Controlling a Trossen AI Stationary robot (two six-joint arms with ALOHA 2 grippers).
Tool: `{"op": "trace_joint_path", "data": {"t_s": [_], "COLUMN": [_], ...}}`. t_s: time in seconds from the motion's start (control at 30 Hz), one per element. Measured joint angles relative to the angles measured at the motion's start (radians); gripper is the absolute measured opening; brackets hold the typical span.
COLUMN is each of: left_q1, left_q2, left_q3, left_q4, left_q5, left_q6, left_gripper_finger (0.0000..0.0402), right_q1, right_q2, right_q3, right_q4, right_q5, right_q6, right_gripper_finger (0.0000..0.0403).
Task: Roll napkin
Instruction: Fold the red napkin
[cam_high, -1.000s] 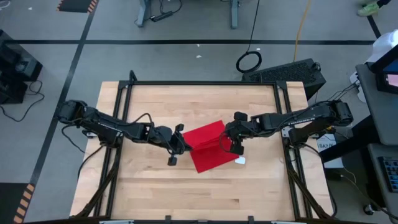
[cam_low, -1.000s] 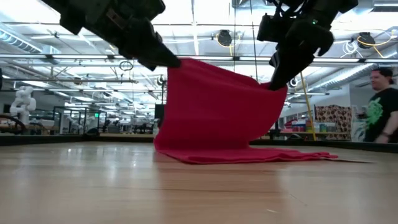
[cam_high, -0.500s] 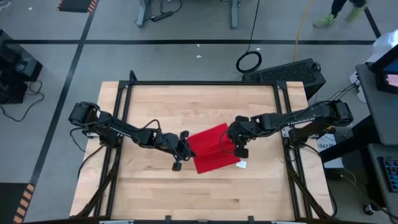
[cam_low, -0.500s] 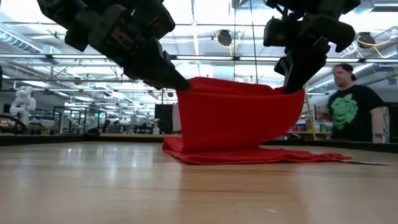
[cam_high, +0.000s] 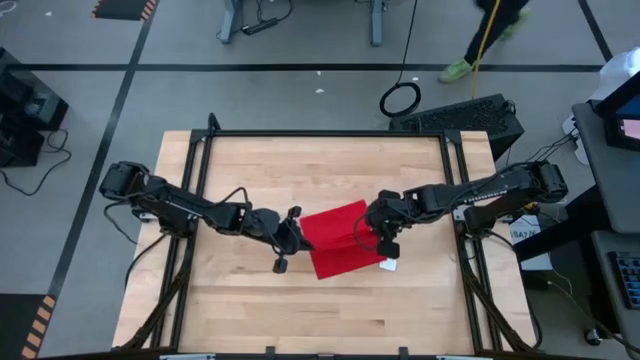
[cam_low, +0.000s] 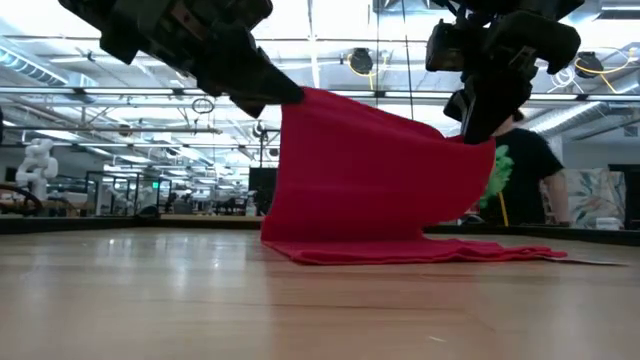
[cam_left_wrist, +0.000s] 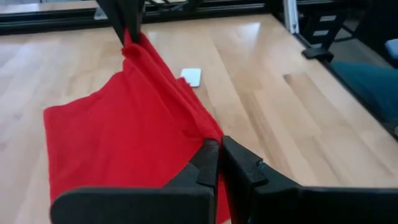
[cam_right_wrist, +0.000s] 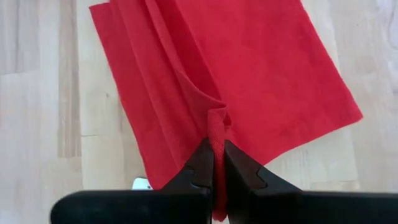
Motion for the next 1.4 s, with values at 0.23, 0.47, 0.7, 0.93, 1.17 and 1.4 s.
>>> {"op": "trace_joint_path", "data": {"t_s": [0.23, 0.47, 0.7, 0.93, 1.17, 1.4], "left_q1": [-0.018, -0.033, -0.033, -0.033, -0.033, -0.049], "left_q2": [-0.006, 0.003, 0.047, 0.06, 0.059, 0.059], "left_q3": [0.0, 0.0, 0.0, 0.0, 0.0, 0.0], "left_q4": [0.0, 0.001, 0.008, 0.011, 0.005, -0.001], "left_q5": [0.032, 0.033, 0.032, 0.021, 0.016, 0.016], "left_q6": [-0.026, -0.026, -0.022, -0.023, -0.026, -0.022], "left_gripper_finger": [0.0015, 0.0015, 0.0015, 0.0015, 0.0015, 0.0021], "right_q1": [0.031, 0.045, 0.045, 0.045, 0.045, 0.045], "right_q2": [0.0, 0.0, 0.0, 0.0, 0.0, 0.0], "right_q3": [0.0, 0.0, 0.0, 0.0, 0.0, 0.0], "right_q4": [0.0, -0.004, -0.014, -0.018, -0.017, -0.024], "right_q5": [-0.006, -0.024, -0.023, -0.023, -0.023, -0.026], "right_q6": [0.015, 0.014, 0.012, 0.012, 0.015, 0.018], "right_gripper_finger": [0.0009, 0.0009, 0.0009, 0.0009, 0.0009, 0.0009]}}
